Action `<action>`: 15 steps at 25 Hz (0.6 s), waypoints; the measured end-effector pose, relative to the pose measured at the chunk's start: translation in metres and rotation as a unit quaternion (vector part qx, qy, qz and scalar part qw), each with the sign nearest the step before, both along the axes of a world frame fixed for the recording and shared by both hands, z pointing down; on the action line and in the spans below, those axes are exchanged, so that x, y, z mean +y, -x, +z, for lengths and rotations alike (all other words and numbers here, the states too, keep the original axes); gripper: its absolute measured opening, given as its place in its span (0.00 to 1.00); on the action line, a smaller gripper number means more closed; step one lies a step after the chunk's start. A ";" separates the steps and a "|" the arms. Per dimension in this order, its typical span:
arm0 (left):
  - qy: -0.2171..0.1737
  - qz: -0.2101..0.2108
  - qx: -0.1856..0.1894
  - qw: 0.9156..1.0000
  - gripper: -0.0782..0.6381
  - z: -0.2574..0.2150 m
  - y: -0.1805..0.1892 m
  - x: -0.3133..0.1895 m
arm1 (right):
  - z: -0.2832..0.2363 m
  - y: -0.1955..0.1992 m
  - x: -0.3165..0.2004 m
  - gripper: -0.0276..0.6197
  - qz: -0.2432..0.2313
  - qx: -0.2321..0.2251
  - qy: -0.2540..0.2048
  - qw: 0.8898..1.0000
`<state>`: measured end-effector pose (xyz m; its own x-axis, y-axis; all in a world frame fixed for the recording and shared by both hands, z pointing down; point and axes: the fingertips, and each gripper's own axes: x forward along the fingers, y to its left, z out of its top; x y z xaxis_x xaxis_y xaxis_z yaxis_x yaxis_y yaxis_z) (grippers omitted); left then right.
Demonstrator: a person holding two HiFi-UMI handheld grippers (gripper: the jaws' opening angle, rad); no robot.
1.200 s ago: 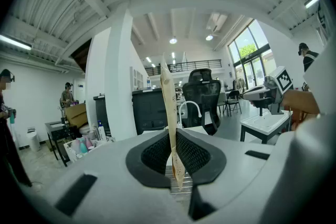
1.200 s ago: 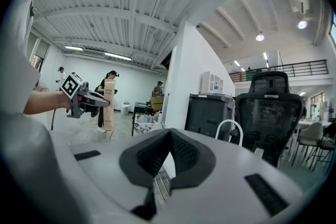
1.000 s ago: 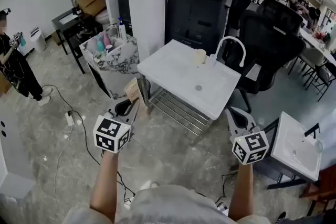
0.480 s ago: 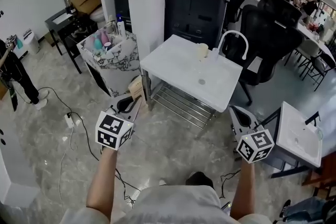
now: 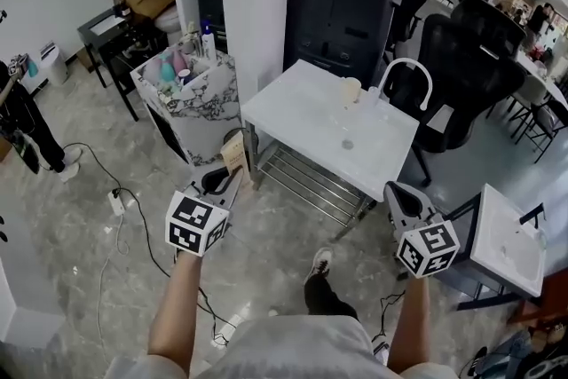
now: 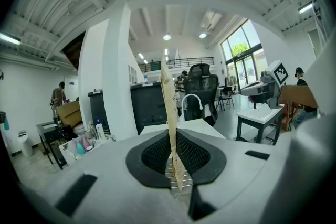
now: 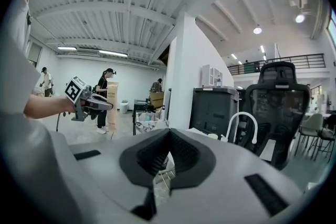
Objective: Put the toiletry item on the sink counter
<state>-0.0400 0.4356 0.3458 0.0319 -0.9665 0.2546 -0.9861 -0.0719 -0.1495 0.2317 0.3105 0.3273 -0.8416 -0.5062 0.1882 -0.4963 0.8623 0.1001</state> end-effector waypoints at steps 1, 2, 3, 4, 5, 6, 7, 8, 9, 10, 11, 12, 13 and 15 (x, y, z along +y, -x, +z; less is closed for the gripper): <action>0.001 -0.002 0.001 1.000 0.15 0.002 0.003 -0.008 | 0.003 0.004 -0.009 0.04 -0.002 0.000 0.002 1.000; 0.002 -0.003 0.001 1.000 0.15 0.004 0.007 -0.017 | 0.005 0.009 -0.019 0.04 -0.004 0.000 0.003 1.000; 0.004 -0.005 0.000 1.000 0.15 0.006 0.010 -0.027 | 0.008 0.013 -0.031 0.04 -0.007 -0.001 0.003 1.000; 0.005 -0.006 -0.003 1.000 0.15 0.008 0.014 -0.038 | 0.011 0.018 -0.043 0.04 -0.010 -0.003 0.003 1.000; 0.006 -0.007 -0.006 1.000 0.15 0.009 0.017 -0.049 | 0.013 0.023 -0.056 0.04 -0.013 -0.005 0.003 1.000; 0.008 -0.009 -0.008 1.000 0.15 0.010 0.021 -0.060 | 0.015 0.027 -0.069 0.04 -0.015 -0.006 0.004 1.000; 0.010 -0.011 -0.010 1.000 0.15 0.010 0.024 -0.072 | 0.017 0.030 -0.083 0.04 -0.017 -0.008 0.006 1.000; 0.012 -0.014 -0.012 1.000 0.15 0.010 0.028 -0.085 | 0.018 0.034 -0.099 0.04 -0.019 -0.009 0.007 1.000; 0.014 -0.018 -0.013 1.000 0.15 0.009 0.031 -0.099 | 0.019 0.037 -0.115 0.04 -0.021 -0.009 0.010 1.000; 0.016 -0.022 -0.014 1.000 0.15 0.008 0.034 -0.114 | 0.020 0.041 -0.132 0.04 -0.025 -0.010 0.012 1.000; 0.018 -0.025 -0.016 0.999 0.15 0.006 0.037 -0.129 | 0.021 0.046 -0.149 0.04 -0.029 -0.010 0.015 0.999; 0.020 -0.029 -0.018 0.999 0.15 0.005 0.040 -0.144 | 0.022 0.050 -0.166 0.04 -0.034 -0.010 0.018 0.999; 0.021 -0.031 -0.021 0.999 0.15 0.003 0.042 -0.160 | 0.023 0.053 -0.182 0.04 -0.038 -0.009 0.018 0.999; 0.022 -0.035 -0.026 0.999 0.15 0.000 0.046 -0.193 | 0.025 0.060 -0.217 0.04 -0.043 -0.006 0.017 0.999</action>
<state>-0.0862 0.2427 0.3463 -0.0494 -0.9536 0.2970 -0.9799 -0.0112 -0.1991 0.1718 0.0940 0.3521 -0.8840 -0.4251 0.1945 -0.4210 0.9048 0.0640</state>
